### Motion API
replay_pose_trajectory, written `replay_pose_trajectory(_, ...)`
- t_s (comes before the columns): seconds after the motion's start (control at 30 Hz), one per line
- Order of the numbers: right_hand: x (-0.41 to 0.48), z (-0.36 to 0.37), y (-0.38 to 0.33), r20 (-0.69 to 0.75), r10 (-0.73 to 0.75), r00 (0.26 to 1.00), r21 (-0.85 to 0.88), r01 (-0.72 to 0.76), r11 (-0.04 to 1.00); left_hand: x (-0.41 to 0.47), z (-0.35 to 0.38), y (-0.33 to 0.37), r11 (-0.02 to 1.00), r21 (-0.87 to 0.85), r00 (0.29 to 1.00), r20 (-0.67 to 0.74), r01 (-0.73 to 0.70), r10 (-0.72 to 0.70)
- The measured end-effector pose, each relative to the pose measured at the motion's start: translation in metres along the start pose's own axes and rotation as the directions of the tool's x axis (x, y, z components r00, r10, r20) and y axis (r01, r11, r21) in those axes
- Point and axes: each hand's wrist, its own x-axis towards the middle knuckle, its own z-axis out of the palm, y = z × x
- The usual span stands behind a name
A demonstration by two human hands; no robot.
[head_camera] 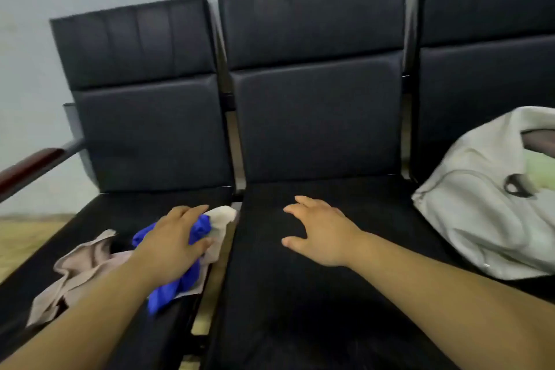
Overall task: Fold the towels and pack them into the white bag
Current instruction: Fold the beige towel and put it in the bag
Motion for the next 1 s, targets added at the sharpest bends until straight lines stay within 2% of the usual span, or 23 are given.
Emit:
replay_pose_trajectory(0.1, 0.048, 0.036, -0.052, 0.105, -0.071, 0.992, 0.091, 0.062, 0.994, -0.022, -0.005, -0.076, 0.991, -0.025, 0.991, -0.032, 0.133, -0.134)
replay_pose_trajectory(0.2, 0.092, 0.066, -0.092, 0.128, -0.106, 0.986, 0.155, 0.086, 0.984, -0.030, 0.002, -0.118, 0.974, -0.075, 0.976, -0.024, 0.214, -0.216)
replay_pose_trajectory(0.3, 0.128, 0.089, -0.119, 0.144, -0.087, 0.986, 0.214, 0.055, 0.975, -0.018, 0.014, -0.138, 0.966, -0.163, 0.977, -0.038, 0.201, -0.210)
replay_pose_trajectory(0.4, 0.153, 0.103, -0.129, 0.123, -0.005, 0.992, 0.330, -0.036, 0.943, 0.004, 0.024, -0.141, 0.972, -0.203, 0.988, -0.077, 0.115, -0.133)
replay_pose_trajectory(0.5, 0.171, 0.109, -0.123, 0.059, 0.084, 0.995, 0.361, -0.100, 0.927, 0.027, 0.034, -0.117, 0.993, -0.114, 0.997, -0.078, -0.015, 0.007)
replay_pose_trajectory(0.57, 0.180, 0.109, -0.118, 0.076, 0.132, 0.988, 0.364, -0.151, 0.919, 0.039, 0.042, -0.103, 0.996, -0.073, 0.997, 0.056, -0.054, 0.058)
replay_pose_trajectory(0.63, 0.188, 0.109, -0.118, 0.131, 0.162, 0.978, 0.412, -0.202, 0.889, 0.045, 0.051, -0.103, 0.998, -0.052, 0.976, 0.217, -0.017, 0.028)
replay_pose_trajectory(0.67, 0.191, 0.111, -0.119, 0.152, 0.170, 0.974, 0.443, -0.221, 0.869, 0.045, 0.054, -0.107, 0.999, -0.037, 0.970, 0.242, -0.004, 0.012)
replay_pose_trajectory(1.0, 0.190, 0.138, -0.117, -0.007, 0.243, 0.970, 0.634, -0.183, 0.751, 0.024, 0.059, -0.140, 0.979, 0.171, 0.958, 0.244, 0.113, -0.153)
